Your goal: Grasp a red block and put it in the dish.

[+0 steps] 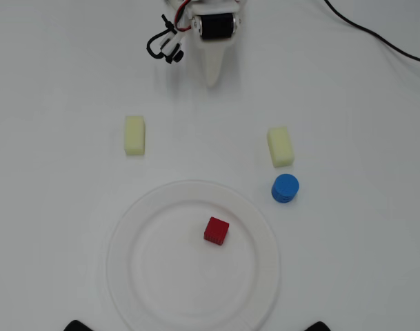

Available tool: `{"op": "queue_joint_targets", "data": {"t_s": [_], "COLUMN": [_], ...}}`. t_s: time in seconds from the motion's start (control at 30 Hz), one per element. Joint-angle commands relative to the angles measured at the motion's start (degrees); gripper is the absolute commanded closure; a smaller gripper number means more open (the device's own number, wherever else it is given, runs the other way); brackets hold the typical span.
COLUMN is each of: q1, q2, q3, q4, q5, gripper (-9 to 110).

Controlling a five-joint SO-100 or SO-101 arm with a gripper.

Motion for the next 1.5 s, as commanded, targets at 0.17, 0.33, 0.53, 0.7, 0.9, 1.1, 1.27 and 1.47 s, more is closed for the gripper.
{"op": "queue_joint_targets", "data": {"t_s": [0.17, 0.33, 0.53, 0.7, 0.9, 1.1, 1.27, 1.47], "q1": [0.4, 0.4, 0.5, 0.5, 0.5, 0.5, 0.5, 0.5], "q2": [10.2, 10.2, 10.2, 10.2, 10.2, 10.2, 10.2, 10.2], "q3": [6.4, 6.4, 6.4, 6.4, 6.4, 6.4, 6.4, 6.4], "q4": [1.1, 1.1, 1.1, 1.1, 1.1, 1.1, 1.1, 1.1], "q5": [-1.0, -2.2, -1.8, -1.8, -1.8, -1.8, -1.8, -1.8], "gripper": [101, 101, 101, 101, 101, 101, 101, 101]}}
